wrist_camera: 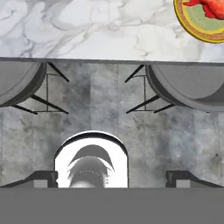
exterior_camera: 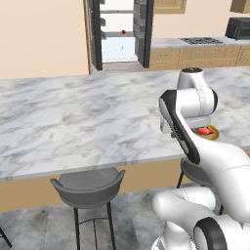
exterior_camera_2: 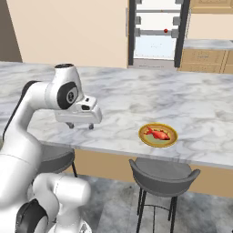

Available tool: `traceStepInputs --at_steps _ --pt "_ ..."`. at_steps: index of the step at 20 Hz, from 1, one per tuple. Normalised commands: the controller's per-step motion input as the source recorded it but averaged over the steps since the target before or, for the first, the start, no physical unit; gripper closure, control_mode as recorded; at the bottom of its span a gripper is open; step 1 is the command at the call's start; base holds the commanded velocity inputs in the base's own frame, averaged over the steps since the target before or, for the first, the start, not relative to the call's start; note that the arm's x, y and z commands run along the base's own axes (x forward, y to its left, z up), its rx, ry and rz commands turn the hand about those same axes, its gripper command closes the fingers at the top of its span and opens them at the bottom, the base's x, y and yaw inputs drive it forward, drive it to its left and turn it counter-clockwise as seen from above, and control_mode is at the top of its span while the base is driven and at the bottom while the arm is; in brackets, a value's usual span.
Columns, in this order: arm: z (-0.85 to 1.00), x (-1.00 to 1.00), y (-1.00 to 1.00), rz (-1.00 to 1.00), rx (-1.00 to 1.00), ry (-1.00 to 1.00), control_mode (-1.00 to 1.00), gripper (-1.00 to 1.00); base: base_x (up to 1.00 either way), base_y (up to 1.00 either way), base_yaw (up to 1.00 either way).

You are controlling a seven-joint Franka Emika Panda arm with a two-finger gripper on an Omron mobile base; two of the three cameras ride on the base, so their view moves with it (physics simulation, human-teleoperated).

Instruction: Transport the fish and cucumber to the fridge. Place the fish on the rack containing meat and place the cucumber on the rack containing the vegetable, ensuring meats and vegetables are on different racks.

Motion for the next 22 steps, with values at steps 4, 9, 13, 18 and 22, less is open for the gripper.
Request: traceStepInputs --at_steps 4,9,13,18,22 --pt "-0.19 0.00 -0.70 -0.21 0.00 0.09 -1.00 -1.00 0.00 0.00 0.00" --pt "-0.21 0.08 -0.67 -0.24 0.00 0.04 -1.00 -1.00 0.00 0.00 0.00" --pt "-0.16 0.07 -0.67 -0.24 0.00 0.00 -1.00 -1.00 0.00 0.00 0.00" --pt "0.00 0.08 -0.58 -0.39 0.00 0.00 -1.00 -1.00 0.00 0.00 0.00" --pt "0.00 0.20 -0.35 -0.46 0.06 -0.04 -1.00 -1.00 0.00 0.00 0.00"
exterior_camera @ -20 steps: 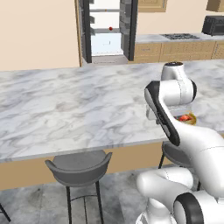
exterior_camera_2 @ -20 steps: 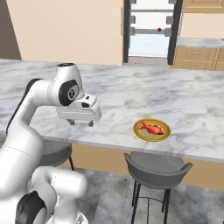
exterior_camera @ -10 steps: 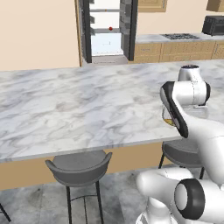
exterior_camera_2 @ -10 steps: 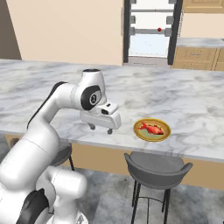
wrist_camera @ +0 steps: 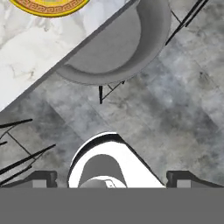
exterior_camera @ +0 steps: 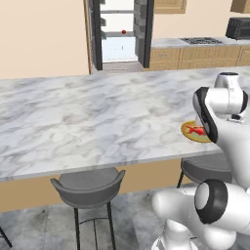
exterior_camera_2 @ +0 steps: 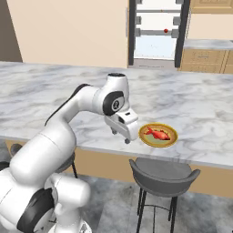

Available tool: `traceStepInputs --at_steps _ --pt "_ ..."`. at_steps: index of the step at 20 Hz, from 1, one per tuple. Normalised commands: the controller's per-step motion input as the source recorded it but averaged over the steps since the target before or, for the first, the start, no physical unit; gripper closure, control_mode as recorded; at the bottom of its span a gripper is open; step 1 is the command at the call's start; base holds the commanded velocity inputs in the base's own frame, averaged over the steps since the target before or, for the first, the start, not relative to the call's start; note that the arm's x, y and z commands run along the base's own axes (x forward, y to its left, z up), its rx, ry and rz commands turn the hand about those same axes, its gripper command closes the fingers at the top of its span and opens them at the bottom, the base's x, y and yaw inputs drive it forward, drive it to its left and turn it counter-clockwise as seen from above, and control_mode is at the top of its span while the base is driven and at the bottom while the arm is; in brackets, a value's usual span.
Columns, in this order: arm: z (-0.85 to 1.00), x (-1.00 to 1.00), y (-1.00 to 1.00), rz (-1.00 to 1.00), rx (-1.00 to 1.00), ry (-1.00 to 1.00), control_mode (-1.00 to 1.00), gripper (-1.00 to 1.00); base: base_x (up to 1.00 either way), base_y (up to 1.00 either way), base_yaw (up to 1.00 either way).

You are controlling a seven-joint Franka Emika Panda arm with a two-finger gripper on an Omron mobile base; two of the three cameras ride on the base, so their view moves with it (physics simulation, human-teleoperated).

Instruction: Transport the fish and cucumber to the fridge. Place the fish on the rack containing meat and place the cucumber on the rack containing the vegetable, ensuring meats and vegetables are on different racks.

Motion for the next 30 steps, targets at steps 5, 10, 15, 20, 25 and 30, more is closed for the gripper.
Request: traceStepInputs --at_steps 5,10,15,20,25,30 --pt "-0.09 0.22 -0.42 -0.48 0.16 -0.10 -1.00 -1.00 0.00 0.00 0.00" --pt "-0.25 0.57 -0.42 -0.39 0.37 -0.22 -1.00 -1.00 0.00 0.00 0.00" --pt "-0.31 0.98 -0.12 -0.32 0.13 -0.05 -1.00 -1.00 0.00 0.00 0.00" --pt "-0.13 0.97 -0.24 -0.25 0.00 0.35 -1.00 -1.00 0.00 0.00 0.00" --pt "-0.43 0.55 -0.29 -0.07 0.00 0.05 -1.00 -1.00 0.00 0.00 0.00" --pt "-0.42 0.31 -0.51 0.00 0.00 0.06 -1.00 -1.00 0.00 0.00 0.00"
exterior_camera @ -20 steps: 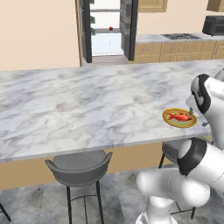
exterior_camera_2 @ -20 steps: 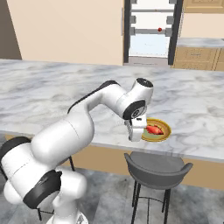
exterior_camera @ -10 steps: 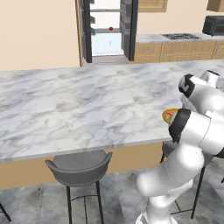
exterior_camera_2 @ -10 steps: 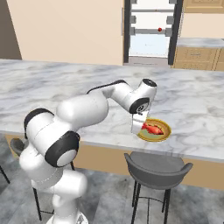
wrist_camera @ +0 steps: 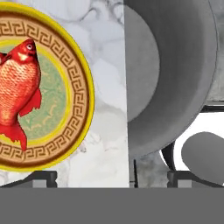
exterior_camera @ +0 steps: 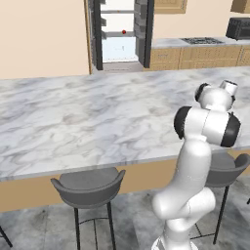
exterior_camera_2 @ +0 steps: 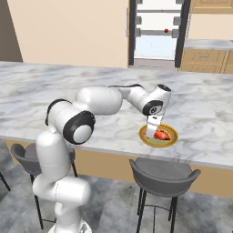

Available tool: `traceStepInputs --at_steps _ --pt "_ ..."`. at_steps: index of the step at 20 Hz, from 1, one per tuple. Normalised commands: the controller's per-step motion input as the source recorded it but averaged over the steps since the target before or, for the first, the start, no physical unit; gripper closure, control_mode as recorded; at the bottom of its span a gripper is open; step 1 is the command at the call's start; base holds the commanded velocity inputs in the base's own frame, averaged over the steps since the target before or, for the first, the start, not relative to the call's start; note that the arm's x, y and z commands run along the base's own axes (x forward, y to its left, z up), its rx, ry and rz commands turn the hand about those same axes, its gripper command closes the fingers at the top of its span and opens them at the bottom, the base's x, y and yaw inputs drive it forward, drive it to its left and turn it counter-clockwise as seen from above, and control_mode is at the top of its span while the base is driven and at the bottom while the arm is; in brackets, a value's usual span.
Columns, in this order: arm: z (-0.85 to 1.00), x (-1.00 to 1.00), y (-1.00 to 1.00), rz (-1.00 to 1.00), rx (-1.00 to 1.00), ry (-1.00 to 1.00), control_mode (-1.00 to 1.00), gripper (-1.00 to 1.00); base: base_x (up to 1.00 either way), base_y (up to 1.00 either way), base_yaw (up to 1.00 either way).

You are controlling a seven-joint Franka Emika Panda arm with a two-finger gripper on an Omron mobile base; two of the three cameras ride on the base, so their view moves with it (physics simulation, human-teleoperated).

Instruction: Transport the fish and cucumber to the fridge. Place the fish on the rack containing meat and place the cucumber on the rack containing the vegetable, ensuring meats and vegetables are on different racks.

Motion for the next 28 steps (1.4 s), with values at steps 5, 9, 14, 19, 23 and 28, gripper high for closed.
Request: traceStepInputs --at_steps 5,9,14,19,23,28 --pt "-0.40 0.54 -0.28 0.00 0.00 0.03 -1.00 -1.00 0.00 0.00 0.00" --pt "-0.29 0.49 -0.16 0.00 0.00 0.00 -1.00 -1.00 0.00 0.00 0.00" --pt "-0.36 0.26 -0.11 -0.01 0.00 0.00 -1.00 -1.00 0.00 0.00 0.00" --pt "-0.33 0.01 0.00 -0.05 0.00 -0.02 -1.00 -1.00 0.00 0.00 0.00" --pt "-0.20 0.23 0.07 -0.01 0.00 -0.02 -1.00 -1.00 0.00 0.00 0.00" --pt "-0.32 0.08 0.03 -0.01 0.00 -0.10 -1.00 -1.00 0.00 0.00 0.00"
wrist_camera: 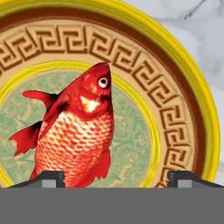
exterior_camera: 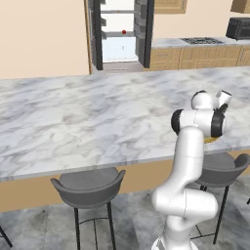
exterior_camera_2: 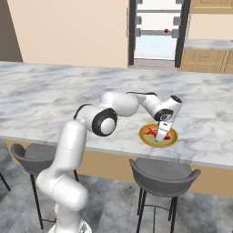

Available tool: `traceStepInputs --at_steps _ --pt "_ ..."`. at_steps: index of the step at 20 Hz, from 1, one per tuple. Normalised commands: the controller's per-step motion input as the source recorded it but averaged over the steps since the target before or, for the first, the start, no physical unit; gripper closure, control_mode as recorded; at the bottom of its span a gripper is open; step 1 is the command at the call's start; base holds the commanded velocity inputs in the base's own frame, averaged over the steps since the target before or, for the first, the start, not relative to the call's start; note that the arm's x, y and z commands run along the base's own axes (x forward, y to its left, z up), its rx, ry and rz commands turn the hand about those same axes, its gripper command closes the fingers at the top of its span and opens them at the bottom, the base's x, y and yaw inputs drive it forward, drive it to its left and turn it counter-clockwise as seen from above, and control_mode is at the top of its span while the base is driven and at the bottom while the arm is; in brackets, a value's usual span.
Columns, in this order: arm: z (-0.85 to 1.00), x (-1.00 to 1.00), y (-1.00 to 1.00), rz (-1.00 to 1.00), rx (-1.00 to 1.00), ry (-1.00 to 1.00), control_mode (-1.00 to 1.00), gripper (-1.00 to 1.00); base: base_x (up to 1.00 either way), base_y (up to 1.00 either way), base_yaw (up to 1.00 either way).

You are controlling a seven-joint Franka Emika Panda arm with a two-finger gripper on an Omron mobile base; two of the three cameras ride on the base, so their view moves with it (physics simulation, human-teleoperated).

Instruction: Transport the fish and cucumber to the fridge. Place the fish on the rack containing meat and place the cucumber on the rack containing the vegetable, ensuring meats and vegetables are on different racks.

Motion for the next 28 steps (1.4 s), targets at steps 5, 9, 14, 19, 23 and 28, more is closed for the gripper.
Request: traceStepInputs --at_steps 5,9,14,19,23,28 --pt "0.00 0.05 0.01 0.00 0.00 -0.20 -1.00 -1.00 0.00 0.00 0.00" --pt "-0.27 0.34 0.00 0.00 0.00 -0.07 -1.00 -1.00 0.00 0.00 0.00" --pt "-0.54 0.59 0.00 0.00 0.00 0.02 -1.00 -1.00 0.00 0.00 0.00" --pt "-0.48 0.55 0.00 0.00 0.00 0.00 -1.00 -1.00 0.00 0.00 0.00" --pt "-0.72 0.25 0.00 0.00 0.00 0.00 -1.00 1.00 0.00 0.00 0.00" --pt "-1.00 -0.93 0.74 0.00 -0.02 -0.03 -1.00 1.00 0.00 0.00 0.00"
